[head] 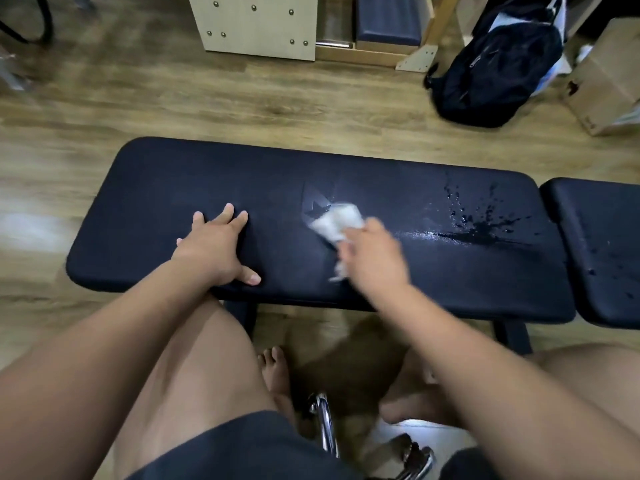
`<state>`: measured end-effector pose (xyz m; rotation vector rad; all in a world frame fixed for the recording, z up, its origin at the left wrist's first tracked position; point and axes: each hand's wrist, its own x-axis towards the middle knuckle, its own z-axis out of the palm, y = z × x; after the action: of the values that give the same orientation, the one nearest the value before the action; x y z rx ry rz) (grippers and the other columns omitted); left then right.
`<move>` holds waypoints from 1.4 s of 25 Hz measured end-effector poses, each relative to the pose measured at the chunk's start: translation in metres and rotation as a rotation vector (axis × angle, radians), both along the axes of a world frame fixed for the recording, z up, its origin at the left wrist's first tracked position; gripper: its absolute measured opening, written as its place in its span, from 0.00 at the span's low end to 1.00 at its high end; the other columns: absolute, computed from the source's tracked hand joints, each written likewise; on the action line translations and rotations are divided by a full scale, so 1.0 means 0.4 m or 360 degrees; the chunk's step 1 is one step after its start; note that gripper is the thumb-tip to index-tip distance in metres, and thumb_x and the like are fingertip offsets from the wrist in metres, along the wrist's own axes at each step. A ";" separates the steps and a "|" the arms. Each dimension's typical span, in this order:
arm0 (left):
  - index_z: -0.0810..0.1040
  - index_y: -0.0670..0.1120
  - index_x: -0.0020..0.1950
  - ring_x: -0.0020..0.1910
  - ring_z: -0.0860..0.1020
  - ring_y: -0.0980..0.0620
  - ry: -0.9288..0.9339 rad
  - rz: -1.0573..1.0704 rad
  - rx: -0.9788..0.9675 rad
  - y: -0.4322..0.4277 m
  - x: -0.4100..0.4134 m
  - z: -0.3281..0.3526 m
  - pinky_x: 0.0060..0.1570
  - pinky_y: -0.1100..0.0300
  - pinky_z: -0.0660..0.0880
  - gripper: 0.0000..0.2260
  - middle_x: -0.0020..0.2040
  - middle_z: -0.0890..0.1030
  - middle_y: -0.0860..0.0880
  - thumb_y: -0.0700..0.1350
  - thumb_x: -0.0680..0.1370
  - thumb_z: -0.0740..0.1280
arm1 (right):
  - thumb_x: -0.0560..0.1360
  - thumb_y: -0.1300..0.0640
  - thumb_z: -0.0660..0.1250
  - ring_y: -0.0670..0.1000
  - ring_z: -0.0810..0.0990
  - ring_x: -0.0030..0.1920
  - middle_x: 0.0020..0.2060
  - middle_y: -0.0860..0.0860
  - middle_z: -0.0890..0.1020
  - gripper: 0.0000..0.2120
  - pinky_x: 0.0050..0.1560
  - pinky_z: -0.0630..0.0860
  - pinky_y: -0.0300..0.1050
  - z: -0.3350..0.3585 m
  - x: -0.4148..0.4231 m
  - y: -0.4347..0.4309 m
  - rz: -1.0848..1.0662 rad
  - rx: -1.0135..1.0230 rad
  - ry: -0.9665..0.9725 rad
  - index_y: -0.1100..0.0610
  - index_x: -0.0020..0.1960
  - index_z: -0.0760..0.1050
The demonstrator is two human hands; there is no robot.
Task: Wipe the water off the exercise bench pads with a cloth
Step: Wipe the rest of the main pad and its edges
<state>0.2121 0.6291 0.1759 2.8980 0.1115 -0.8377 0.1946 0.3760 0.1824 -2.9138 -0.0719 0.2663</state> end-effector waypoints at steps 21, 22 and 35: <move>0.45 0.44 0.80 0.77 0.44 0.30 0.0079 0.0041 0.0175 -0.240 0.025 0.031 0.68 0.28 0.59 0.62 0.81 0.39 0.48 0.68 0.60 0.77 | 0.77 0.54 0.61 0.62 0.78 0.43 0.46 0.61 0.77 0.12 0.44 0.75 0.51 0.004 0.075 -0.445 -0.0402 -0.0146 -0.0134 0.58 0.53 0.80; 0.47 0.43 0.79 0.77 0.44 0.29 0.0092 0.0069 0.0129 -0.246 0.029 0.032 0.68 0.28 0.59 0.62 0.81 0.40 0.48 0.66 0.59 0.79 | 0.76 0.54 0.61 0.62 0.77 0.40 0.44 0.63 0.77 0.12 0.43 0.77 0.52 0.014 0.083 -0.557 -0.0634 -0.0225 -0.0103 0.59 0.50 0.80; 0.57 0.40 0.76 0.74 0.52 0.26 0.0031 0.0040 0.0117 -0.241 0.050 0.016 0.69 0.35 0.64 0.61 0.80 0.47 0.44 0.64 0.53 0.82 | 0.77 0.57 0.61 0.59 0.80 0.51 0.55 0.55 0.77 0.12 0.41 0.68 0.45 0.019 0.193 0.075 0.0327 0.0146 0.0188 0.53 0.57 0.77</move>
<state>0.2319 0.5325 0.1825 2.9499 0.1841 -0.8760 0.2718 0.4059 0.1901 -2.7937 -0.3559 0.4554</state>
